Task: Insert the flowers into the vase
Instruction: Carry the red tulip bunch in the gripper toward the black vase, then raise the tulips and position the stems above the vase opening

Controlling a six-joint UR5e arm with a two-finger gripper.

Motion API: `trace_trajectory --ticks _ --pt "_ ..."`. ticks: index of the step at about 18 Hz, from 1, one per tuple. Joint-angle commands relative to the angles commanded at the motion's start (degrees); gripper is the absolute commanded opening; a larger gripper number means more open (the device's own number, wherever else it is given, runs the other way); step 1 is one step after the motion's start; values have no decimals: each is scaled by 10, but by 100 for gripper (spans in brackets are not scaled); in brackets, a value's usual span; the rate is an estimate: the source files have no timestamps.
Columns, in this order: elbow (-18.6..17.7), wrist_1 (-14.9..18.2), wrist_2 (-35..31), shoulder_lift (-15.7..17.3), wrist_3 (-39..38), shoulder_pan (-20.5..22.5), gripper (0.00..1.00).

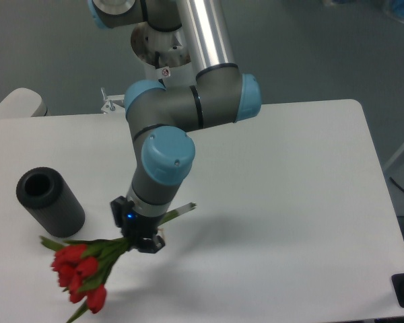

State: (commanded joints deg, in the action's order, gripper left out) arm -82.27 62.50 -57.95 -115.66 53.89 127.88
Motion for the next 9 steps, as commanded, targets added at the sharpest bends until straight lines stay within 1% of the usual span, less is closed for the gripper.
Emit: trace_trajectory --ticks 2,7,9 --pt "0 -11 51 4 -13 -1 0" --pt "0 -14 221 13 -42 4 0" --pt "-6 -17 249 25 -41 4 0"
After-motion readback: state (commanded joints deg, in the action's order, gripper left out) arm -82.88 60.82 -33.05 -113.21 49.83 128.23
